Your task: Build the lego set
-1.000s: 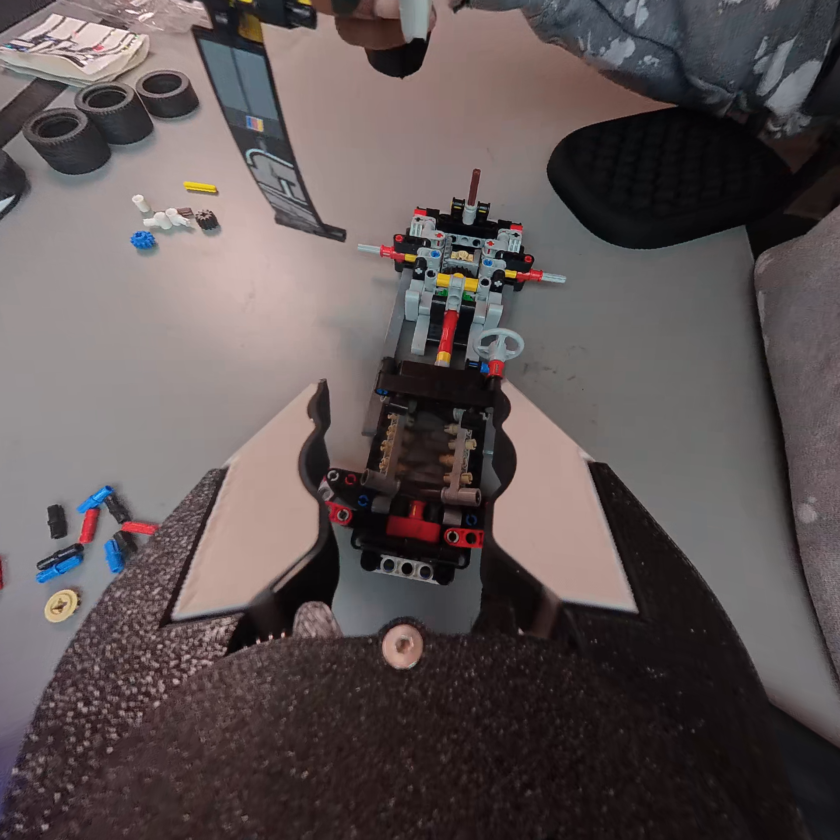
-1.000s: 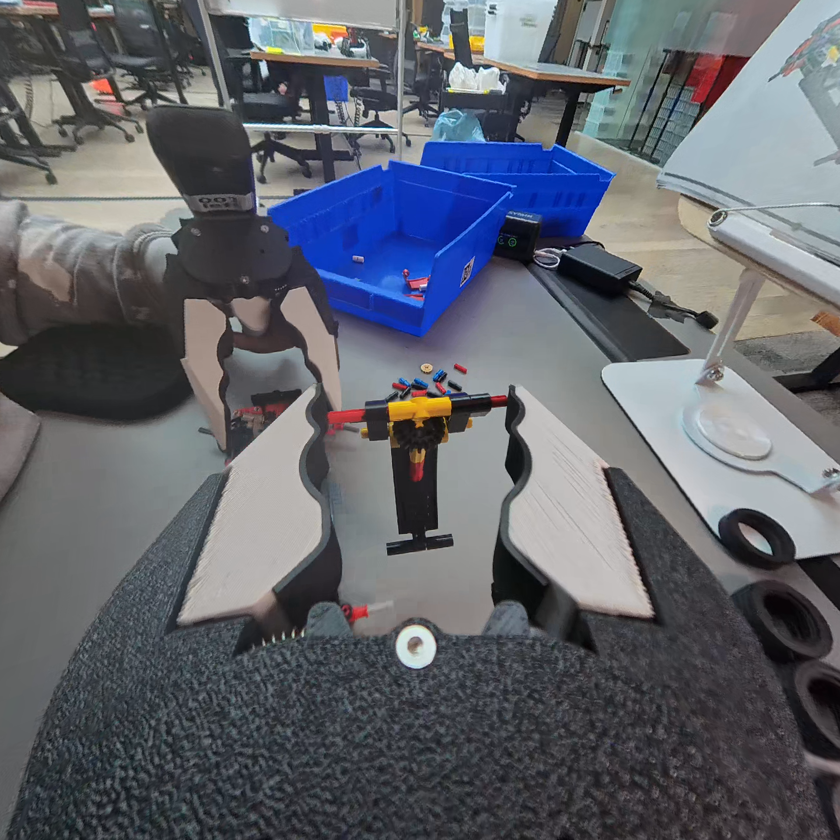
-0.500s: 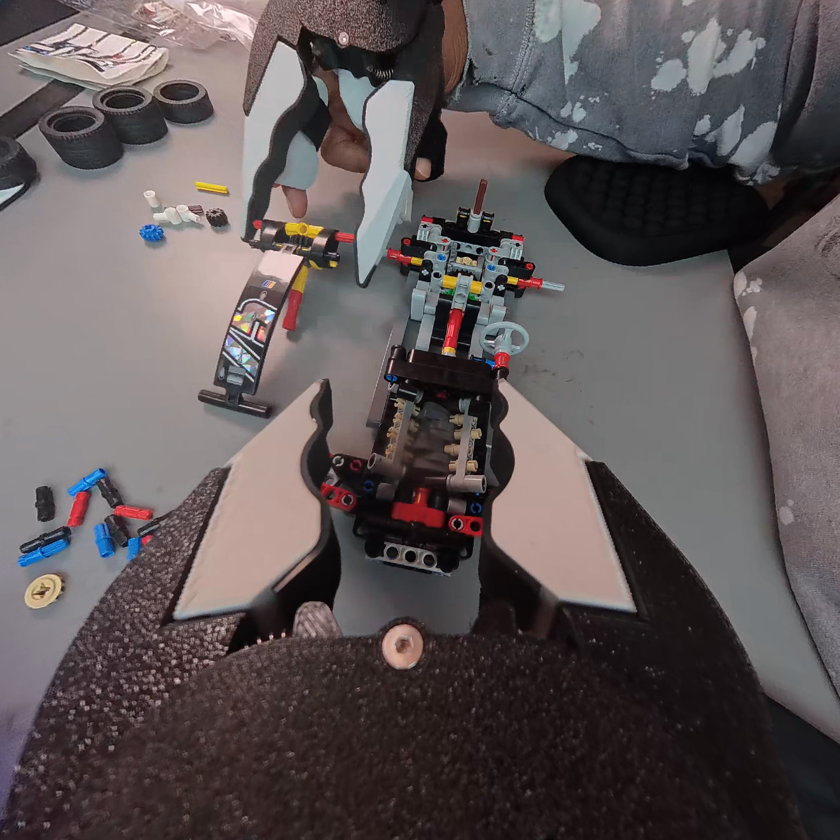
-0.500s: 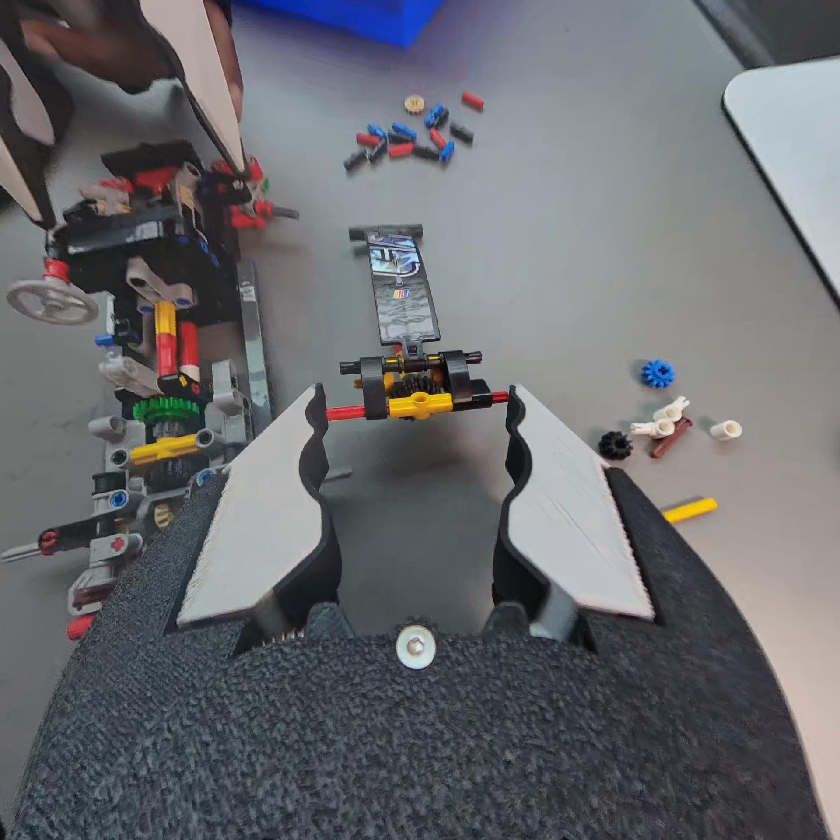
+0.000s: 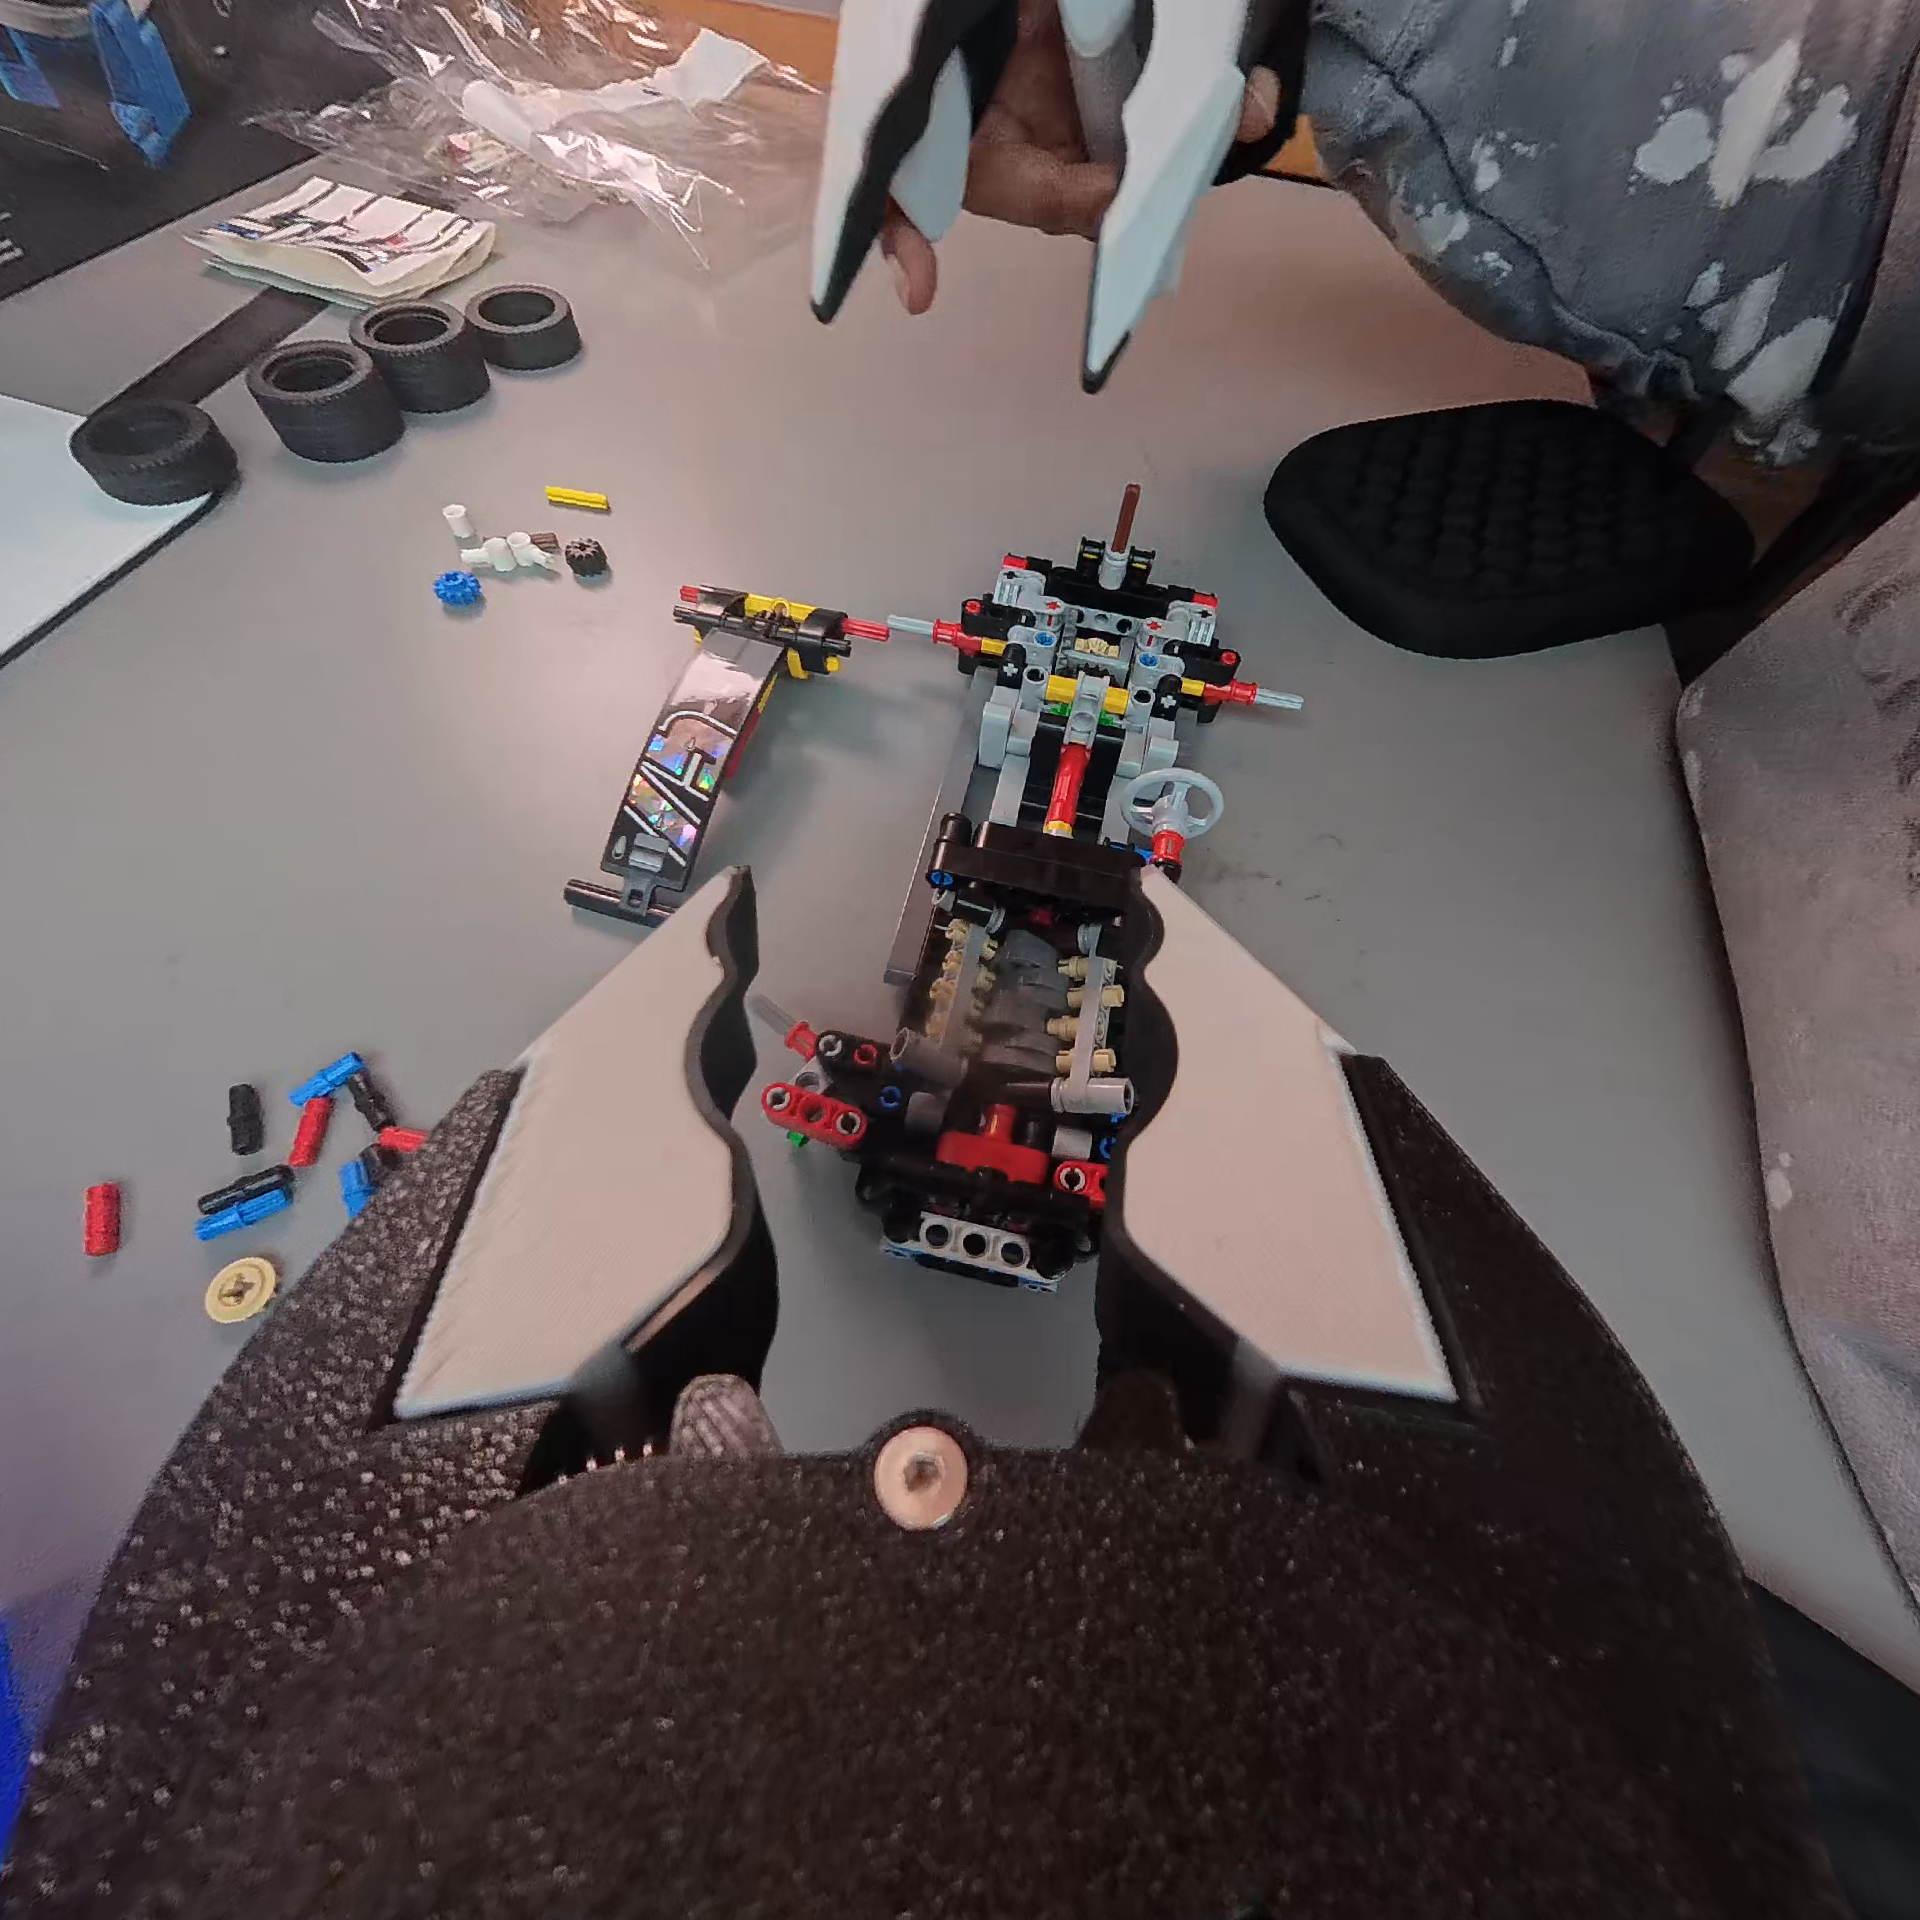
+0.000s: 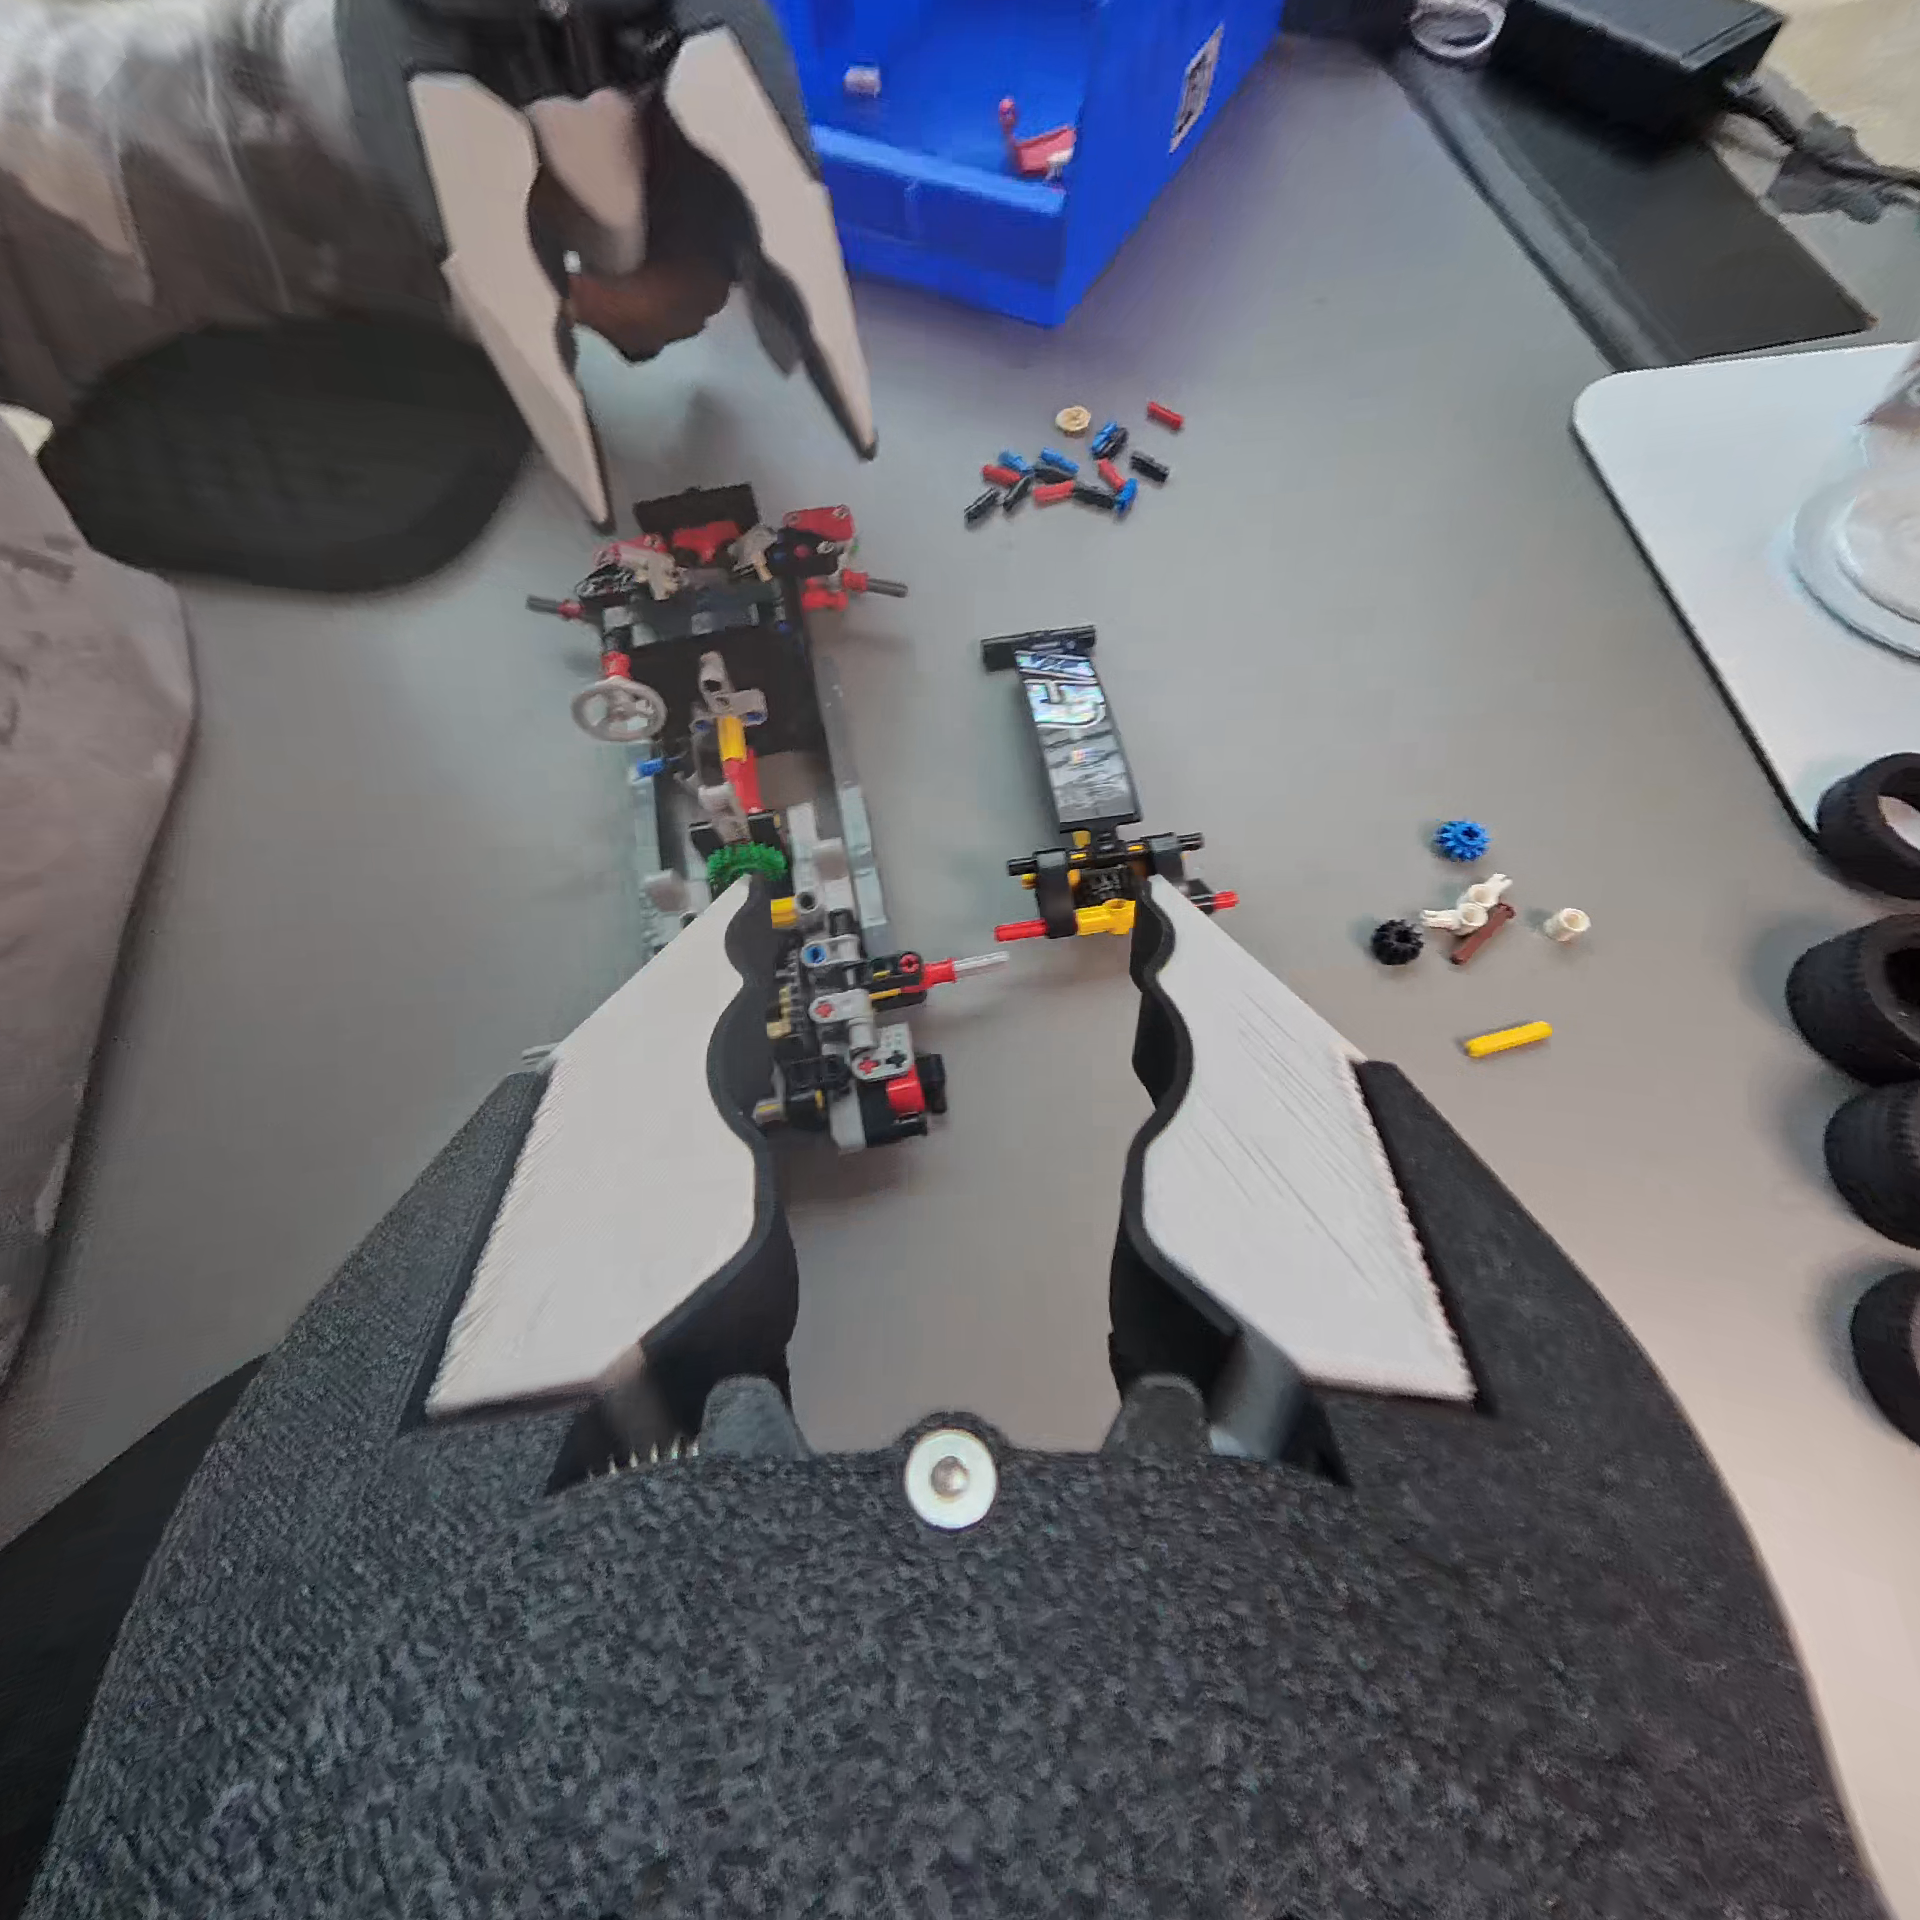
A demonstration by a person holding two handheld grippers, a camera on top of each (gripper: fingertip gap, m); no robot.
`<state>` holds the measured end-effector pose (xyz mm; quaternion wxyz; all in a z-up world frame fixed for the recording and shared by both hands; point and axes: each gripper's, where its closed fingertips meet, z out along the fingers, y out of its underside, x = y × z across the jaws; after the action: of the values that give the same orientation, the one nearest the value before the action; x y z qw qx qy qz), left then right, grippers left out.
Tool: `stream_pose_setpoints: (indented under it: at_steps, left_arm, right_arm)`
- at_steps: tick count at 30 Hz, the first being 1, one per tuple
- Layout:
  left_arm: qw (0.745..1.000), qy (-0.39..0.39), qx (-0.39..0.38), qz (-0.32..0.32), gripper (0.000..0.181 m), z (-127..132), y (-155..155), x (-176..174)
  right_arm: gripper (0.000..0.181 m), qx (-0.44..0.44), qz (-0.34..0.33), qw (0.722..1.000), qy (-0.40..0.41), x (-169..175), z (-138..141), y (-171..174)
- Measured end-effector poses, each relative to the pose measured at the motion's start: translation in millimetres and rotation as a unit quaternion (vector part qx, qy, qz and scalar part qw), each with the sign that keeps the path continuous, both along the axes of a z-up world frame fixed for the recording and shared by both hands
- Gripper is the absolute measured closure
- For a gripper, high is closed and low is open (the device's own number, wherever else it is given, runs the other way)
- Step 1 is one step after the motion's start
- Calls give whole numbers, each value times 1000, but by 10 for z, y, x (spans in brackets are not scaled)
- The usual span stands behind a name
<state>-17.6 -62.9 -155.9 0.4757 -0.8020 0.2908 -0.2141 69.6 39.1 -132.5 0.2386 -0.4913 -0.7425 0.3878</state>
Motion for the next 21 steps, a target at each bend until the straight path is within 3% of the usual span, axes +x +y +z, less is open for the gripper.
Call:
stream_pose_setpoints:
  at_steps: [5,14,17,21]
  left_arm:
    - [999,-31,13,21,113,93,44,-73]
    - [997,-36,48,53,115,191,63,-144]
    - [995,-43,55,65,114,221,64,-184]
    - [993,-40,74,84,115,276,83,-248]
  right_arm:
    - [114,72,78,991,-82,45,-193,-411]
    - [99,158,166,955,-187,-290,-669,-896]
    - [105,180,190,939,-222,-302,-841,-955]
    - [121,190,204,933,-228,-329,-820,-941]
